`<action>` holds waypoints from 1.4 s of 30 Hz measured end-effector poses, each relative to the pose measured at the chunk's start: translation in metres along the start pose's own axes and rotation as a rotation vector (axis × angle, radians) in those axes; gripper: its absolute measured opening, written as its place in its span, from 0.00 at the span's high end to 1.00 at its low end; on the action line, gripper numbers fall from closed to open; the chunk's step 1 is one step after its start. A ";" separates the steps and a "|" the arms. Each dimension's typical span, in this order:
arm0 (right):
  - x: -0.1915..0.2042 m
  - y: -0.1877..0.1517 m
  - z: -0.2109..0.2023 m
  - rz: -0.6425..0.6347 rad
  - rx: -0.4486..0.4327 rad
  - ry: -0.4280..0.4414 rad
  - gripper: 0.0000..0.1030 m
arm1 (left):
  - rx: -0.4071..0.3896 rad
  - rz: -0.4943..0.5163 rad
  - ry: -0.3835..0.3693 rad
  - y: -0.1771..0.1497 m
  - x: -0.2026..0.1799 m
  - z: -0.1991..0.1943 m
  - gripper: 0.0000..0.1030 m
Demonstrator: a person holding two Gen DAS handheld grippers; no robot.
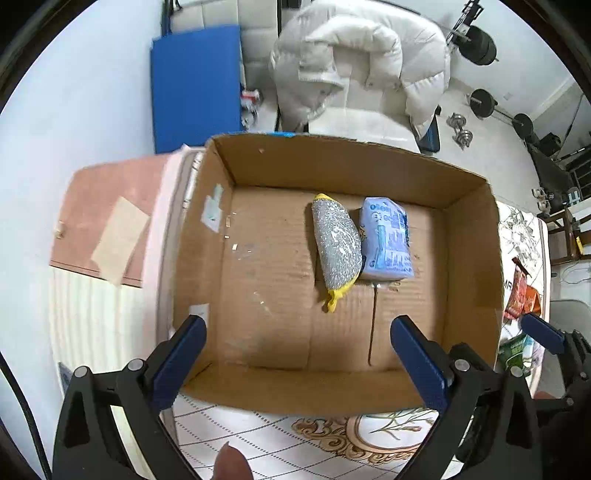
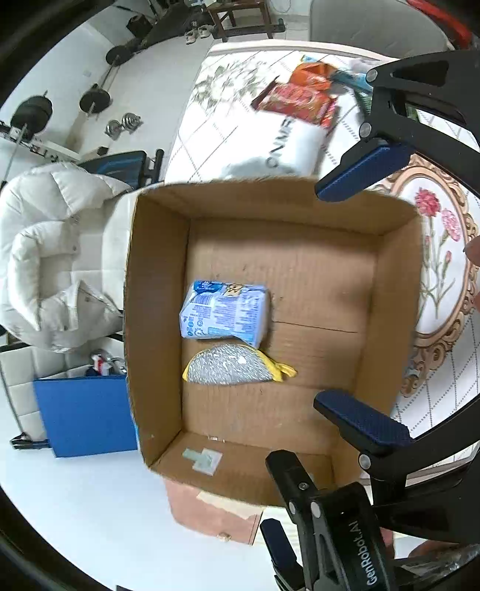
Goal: Organize soft objects
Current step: 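Carry both items into the cardboard box and open both grippers, then grasp the green snack bag with the left gripper while the right grasps the lilac cloth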
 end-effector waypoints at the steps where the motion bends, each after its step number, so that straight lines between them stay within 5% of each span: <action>1: -0.002 -0.005 -0.008 0.004 -0.010 0.001 0.00 | -0.013 -0.001 0.003 -0.002 0.002 -0.002 0.01; 12: -0.014 -0.054 -0.076 0.045 -0.072 0.085 0.00 | -0.090 -0.014 -0.035 -0.020 -0.027 -0.048 0.01; 15: -0.041 -0.064 -0.098 0.062 -0.086 0.119 0.00 | -0.107 0.004 -0.072 -0.021 -0.059 -0.063 0.01; 19: -0.120 -0.080 -0.122 0.144 -0.097 0.086 0.00 | -0.080 0.005 -0.213 -0.032 -0.129 -0.063 0.01; 25: -0.278 -0.110 -0.119 0.318 -0.048 -0.061 0.00 | 0.150 0.003 -0.435 -0.054 -0.254 0.013 0.02; 30: -0.391 -0.131 -0.077 0.450 0.038 -0.109 0.00 | 0.389 0.008 -0.503 -0.077 -0.347 0.107 0.12; 34: -0.435 -0.143 -0.046 0.499 0.088 -0.074 0.01 | 0.513 -0.011 -0.503 -0.092 -0.390 0.161 0.12; 38: -0.448 -0.147 -0.012 0.522 0.148 -0.007 0.05 | 0.542 -0.023 -0.458 -0.095 -0.404 0.186 0.12; 40: -0.451 -0.146 0.002 0.521 0.173 0.023 0.08 | 0.546 -0.008 -0.426 -0.096 -0.406 0.192 0.35; 41: -0.451 -0.146 0.011 0.520 0.188 0.038 0.10 | 0.544 0.010 -0.408 -0.097 -0.407 0.192 0.36; 42: -0.451 -0.146 0.019 0.518 0.203 0.050 0.14 | 0.531 0.036 -0.382 -0.096 -0.406 0.190 0.49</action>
Point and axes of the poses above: each gripper's, at about its wrist camera, not at the fingertips, and z roughly the way its jaws point, x to its left, y to its top, the point moved 7 cm from there along z, roughly the way its jaws point, and after that the axes turned 5 degrees about z, right-handed, at the moved point
